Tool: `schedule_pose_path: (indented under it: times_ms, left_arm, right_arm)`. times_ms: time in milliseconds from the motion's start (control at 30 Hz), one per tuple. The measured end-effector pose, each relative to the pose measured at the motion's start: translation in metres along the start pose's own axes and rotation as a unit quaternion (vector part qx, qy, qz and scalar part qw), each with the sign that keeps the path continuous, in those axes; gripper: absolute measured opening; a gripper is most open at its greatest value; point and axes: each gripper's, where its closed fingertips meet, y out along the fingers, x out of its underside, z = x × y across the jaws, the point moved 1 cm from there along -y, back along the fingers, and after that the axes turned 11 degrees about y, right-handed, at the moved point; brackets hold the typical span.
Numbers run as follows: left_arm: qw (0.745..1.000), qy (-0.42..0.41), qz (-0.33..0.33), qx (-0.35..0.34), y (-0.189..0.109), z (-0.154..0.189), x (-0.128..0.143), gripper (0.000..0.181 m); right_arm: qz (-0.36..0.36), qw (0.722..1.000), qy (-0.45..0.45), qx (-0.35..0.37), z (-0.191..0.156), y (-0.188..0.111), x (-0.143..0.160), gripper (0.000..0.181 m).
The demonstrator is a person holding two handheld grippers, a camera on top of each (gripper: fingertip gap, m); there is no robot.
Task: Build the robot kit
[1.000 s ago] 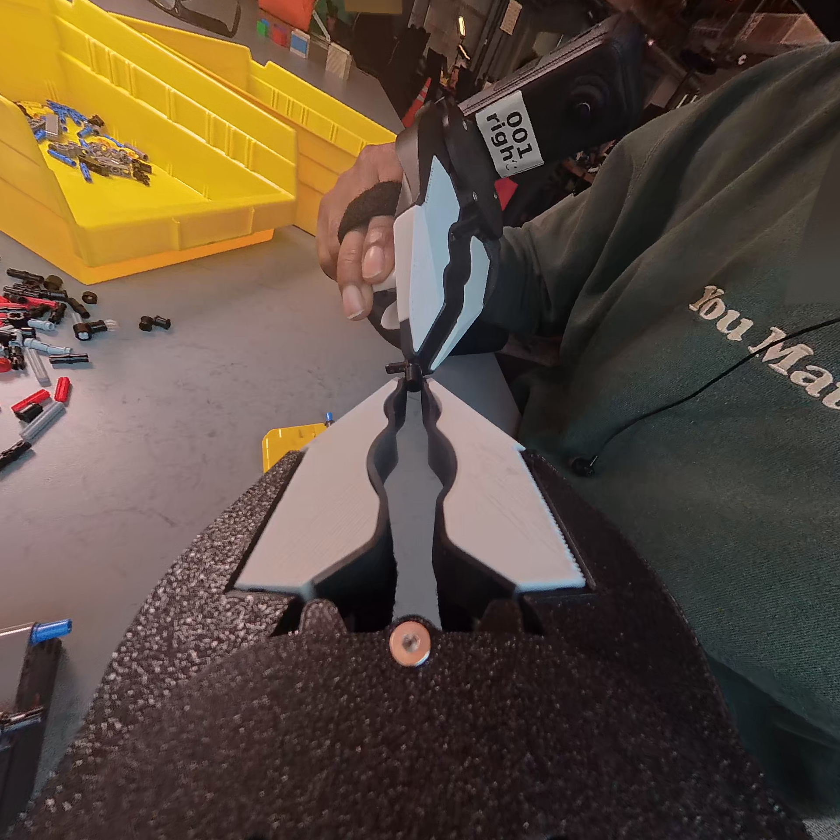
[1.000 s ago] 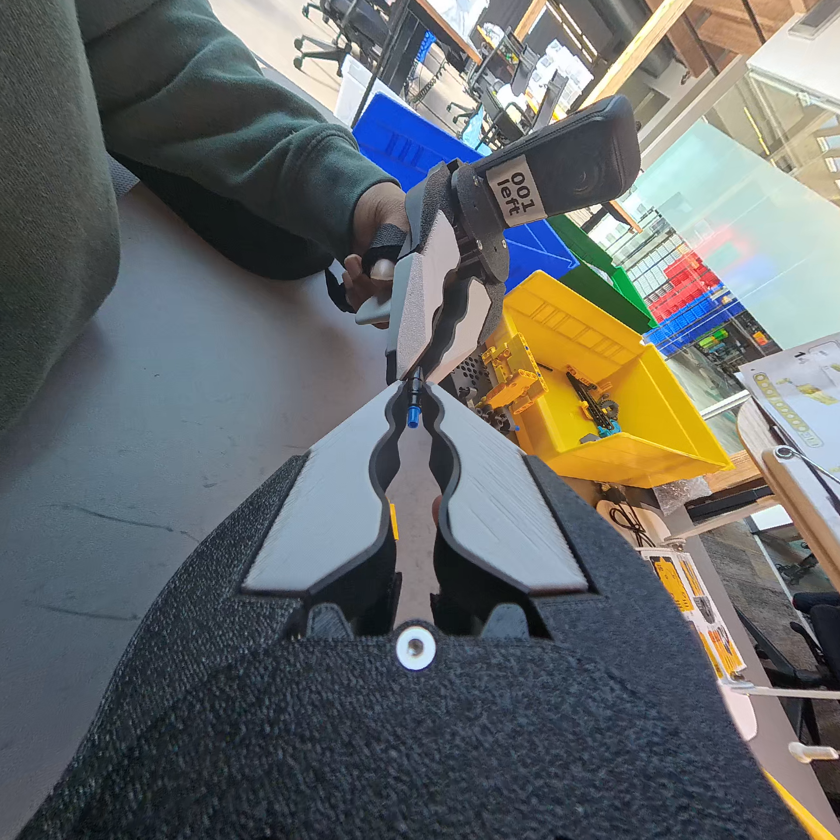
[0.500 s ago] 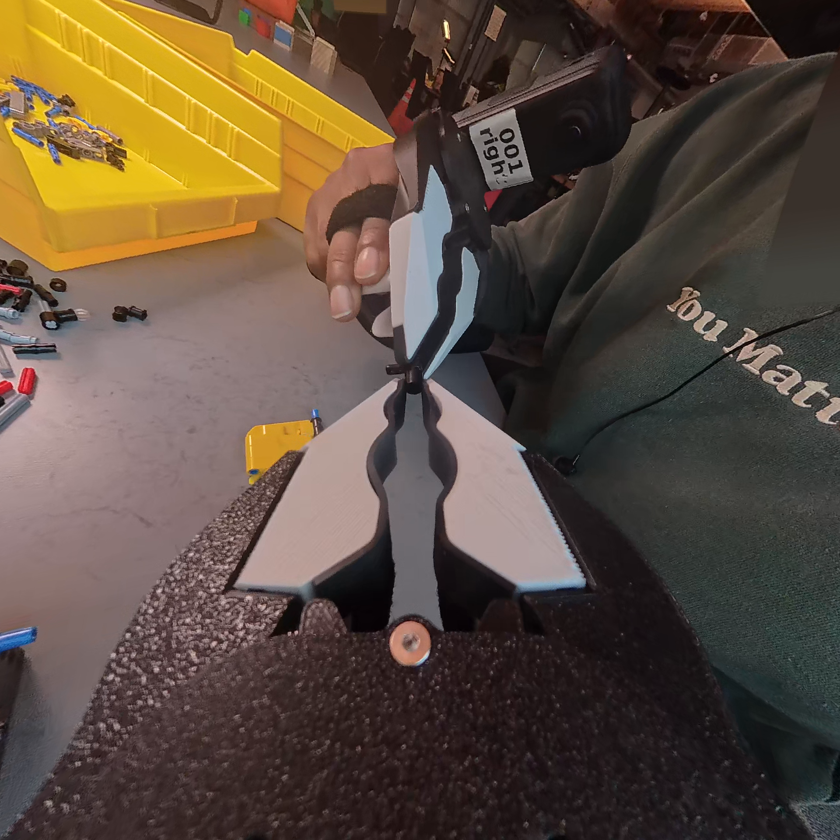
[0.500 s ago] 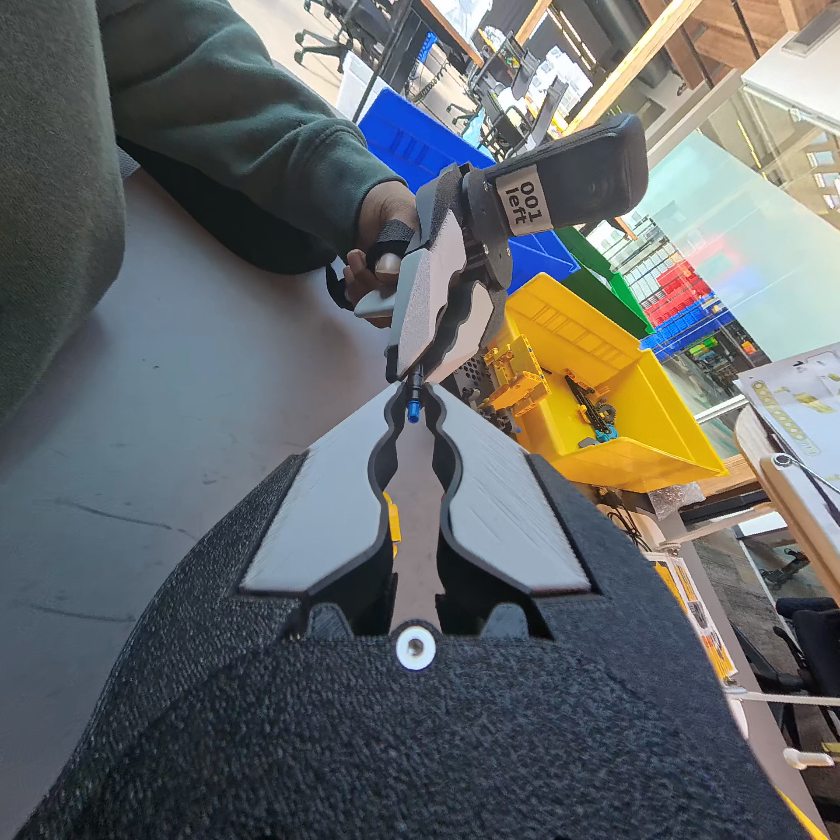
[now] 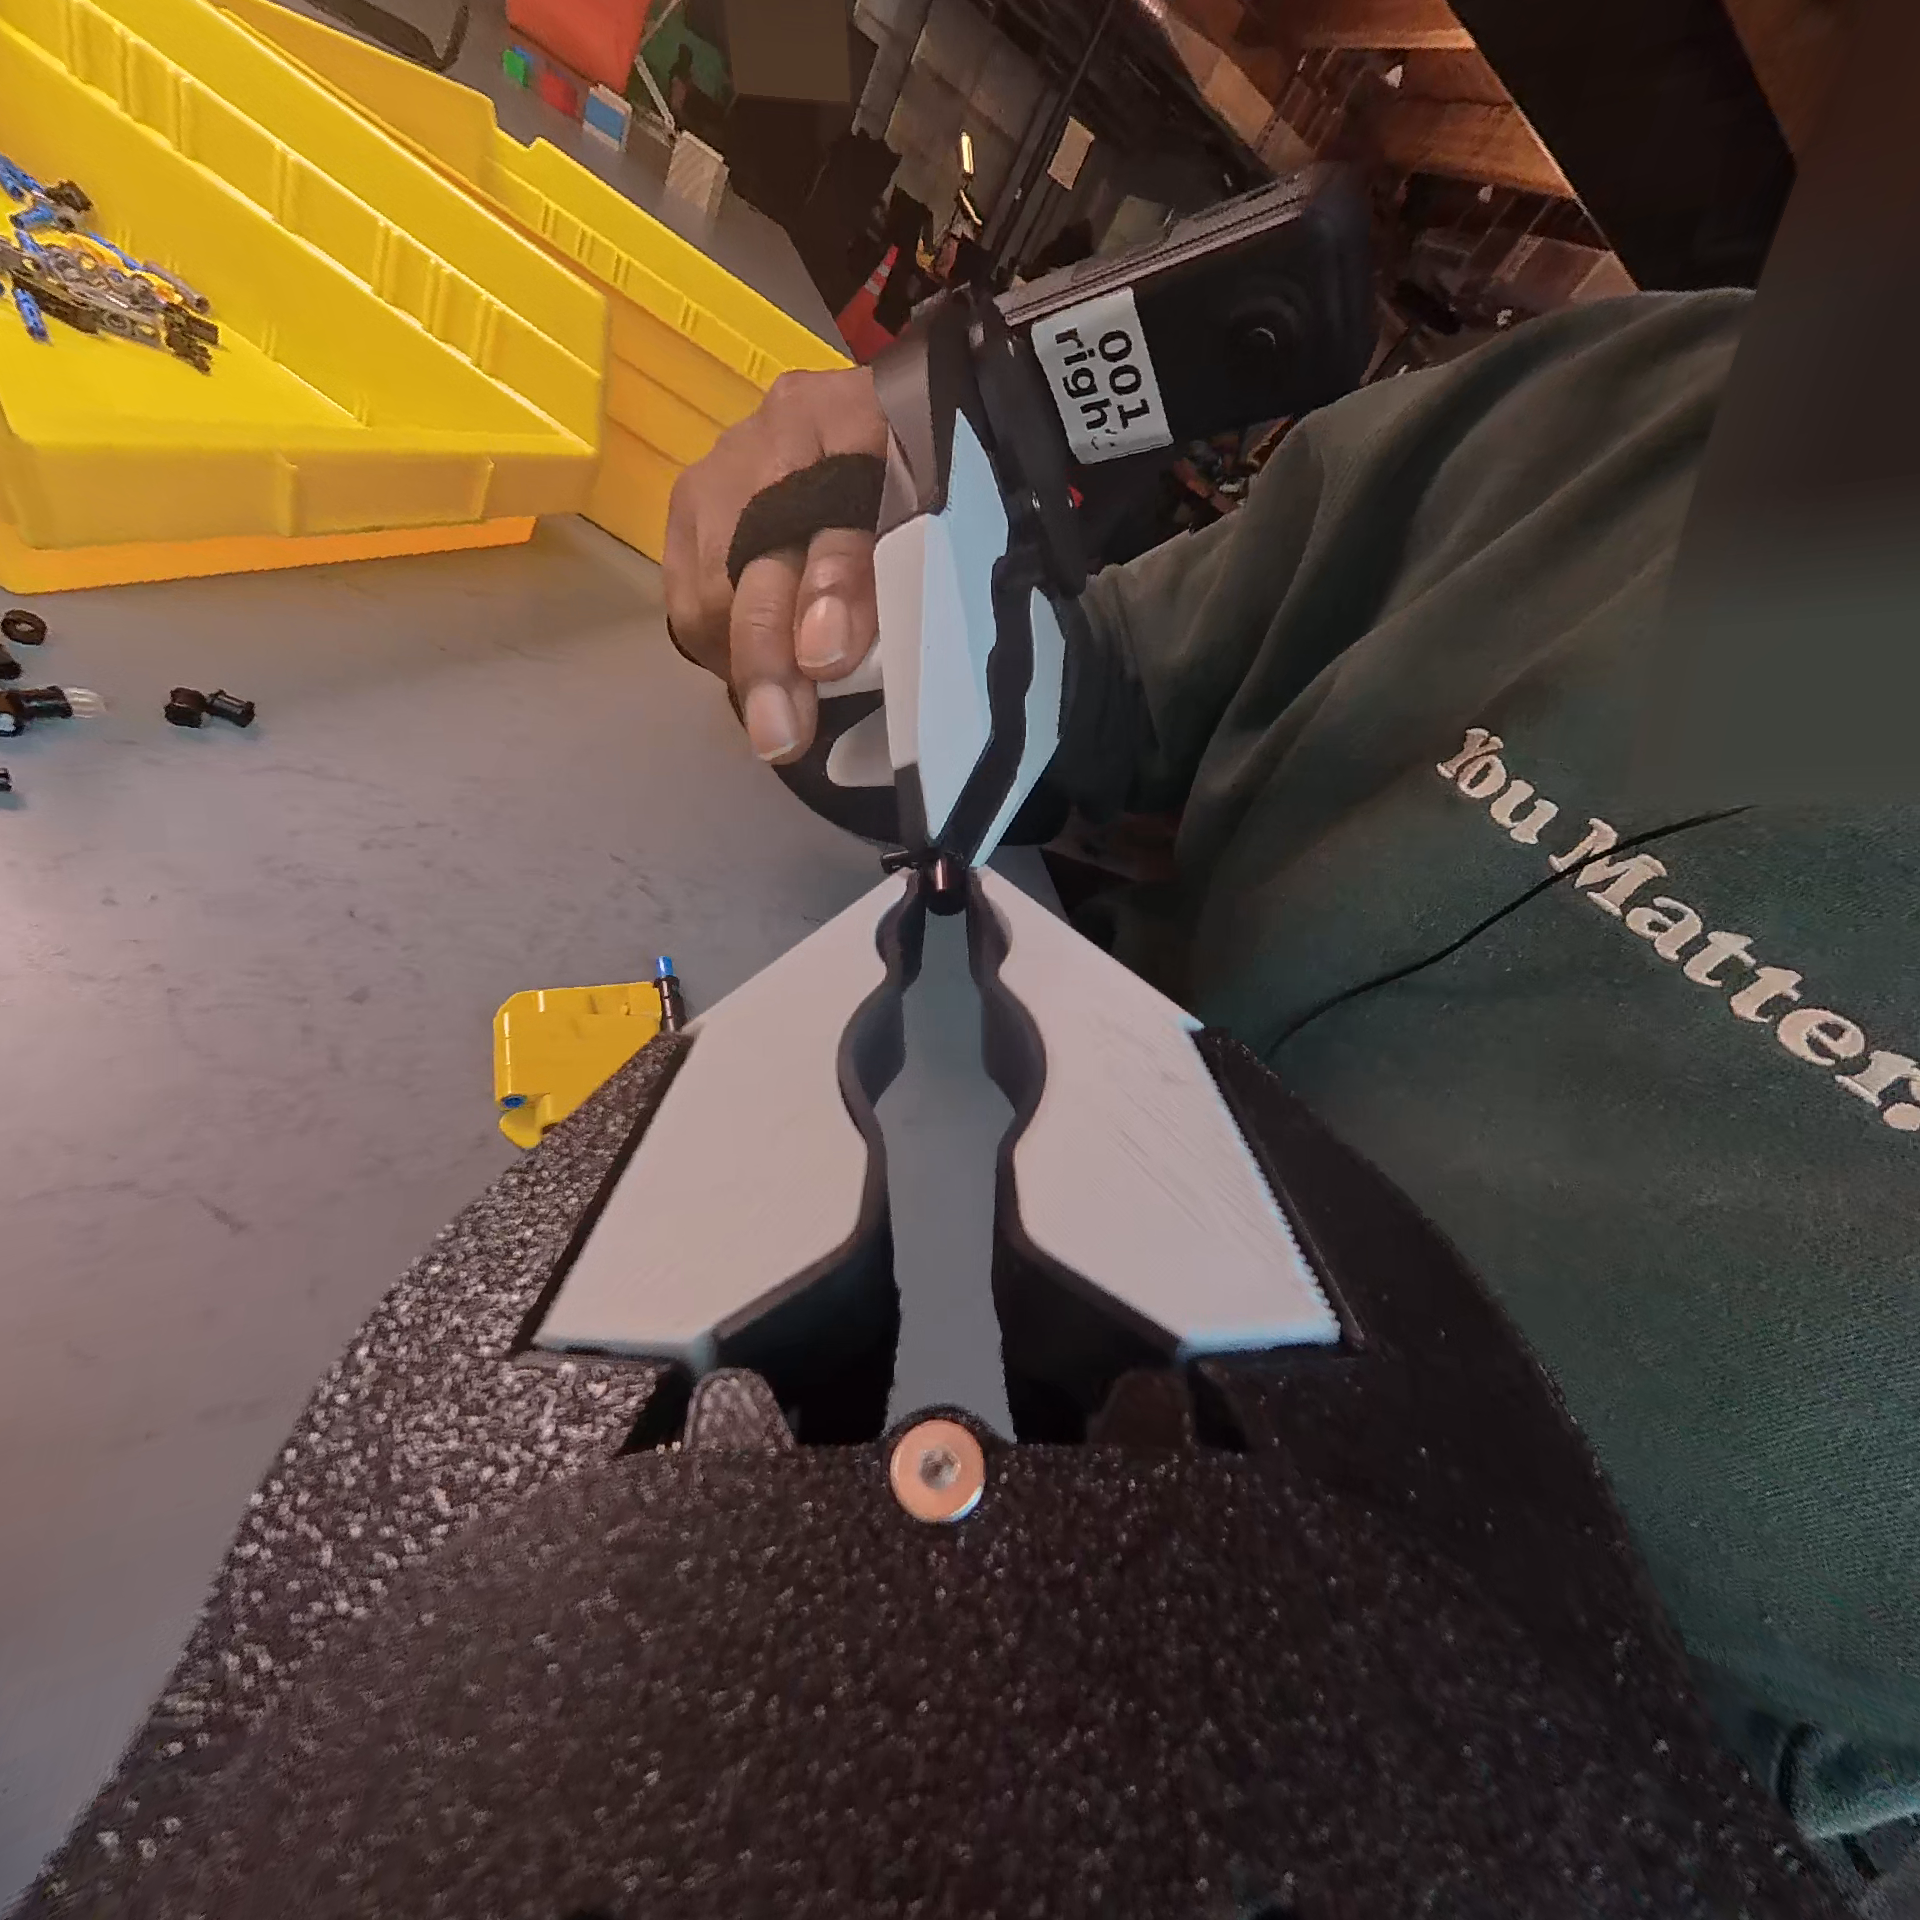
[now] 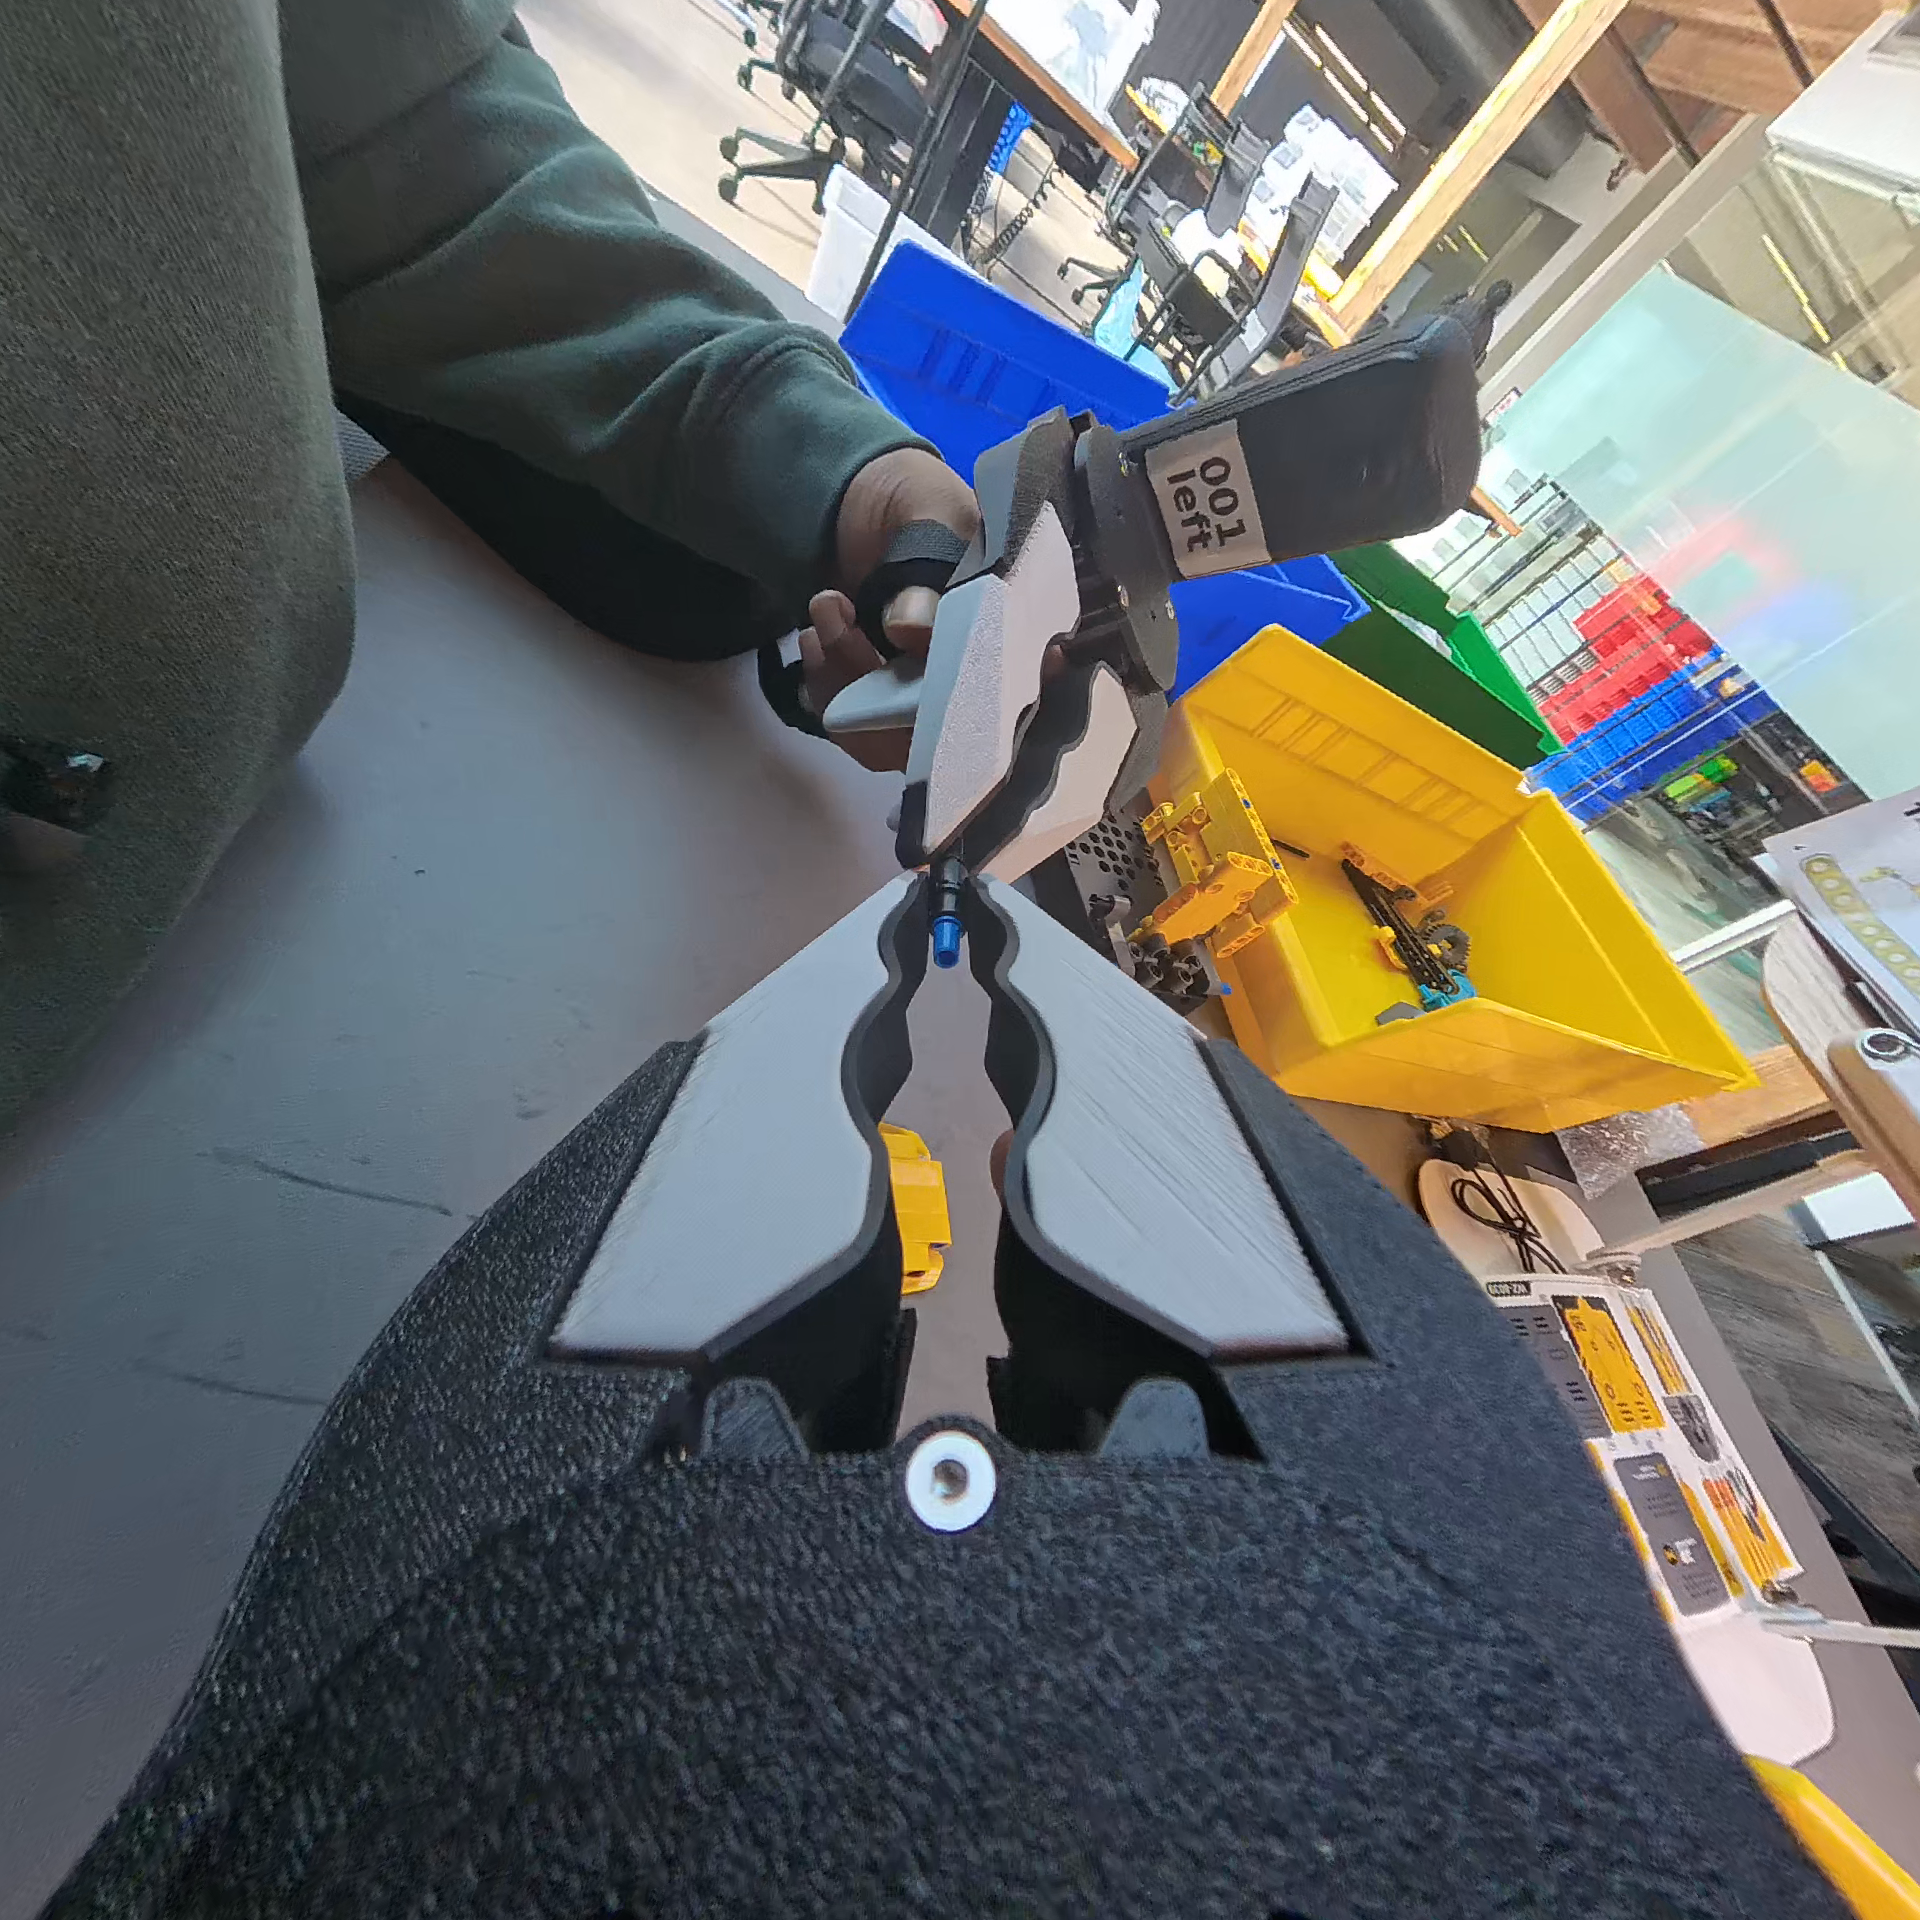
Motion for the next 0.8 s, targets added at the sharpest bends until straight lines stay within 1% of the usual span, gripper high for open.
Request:
schedule_pose_path:
  times_ms: [100, 300, 333, 400, 433, 467, 500, 567, 667, 800]
  left_arm:
    - [1.000, -0.013, 0.002, -0.002, 0.000, -0.002, 0.000, 0.006]
    - [1.000, -0.004, -0.005, -0.017, -0.004, -0.003, -0.003, 0.006]
    - [0.999, -0.003, 0.002, -0.034, -0.012, -0.008, -0.005, 0.005]
    - [0.995, -0.010, 0.053, -0.079, -0.043, -0.022, -0.021, 0.005]
    - [0.995, 0.009, 0.038, -0.087, -0.043, -0.020, -0.020, 0.005]
    - [0.996, 0.024, 0.019, -0.082, -0.034, -0.017, -0.016, 0.005]
    - [0.997, 0.025, 0.015, -0.072, -0.025, -0.014, -0.015, 0.006]
    - [0.997, 0.020, 0.009, -0.070, -0.022, -0.015, -0.010, 0.006]
    - [0.996, 0.027, 0.025, -0.075, -0.028, -0.016, -0.014, 0.006]
    - [0.996, 0.044, 0.031, -0.070, -0.023, -0.010, -0.016, 0.006]
  right_arm:
    - [-0.005, 1.000, 0.001, 0.002, 0.001, -0.001, 0.001, 0.006]
    - [0.001, 1.000, 0.019, 0.001, 0.004, -0.001, -0.001, 0.005]
    - [0.003, 1.000, 0.021, 0.007, 0.009, -0.007, -0.001, 0.005]
    - [0.030, 0.998, 0.044, 0.033, 0.027, -0.027, -0.008, 0.005]
    - [0.029, 0.998, 0.034, 0.038, 0.027, -0.027, -0.010, 0.006]
    - [0.036, 0.998, 0.029, 0.032, 0.023, -0.023, -0.013, 0.006]
    - [0.044, 0.998, 0.030, 0.023, 0.018, -0.018, -0.016, 0.006]
    - [0.051, 0.998, 0.038, 0.019, 0.017, -0.017, -0.015, 0.006]
    - [0.062, 0.997, 0.049, 0.021, 0.021, -0.020, -0.015, 0.006]
    - [0.059, 0.997, 0.045, 0.022, 0.019, -0.017, -0.013, 0.006]
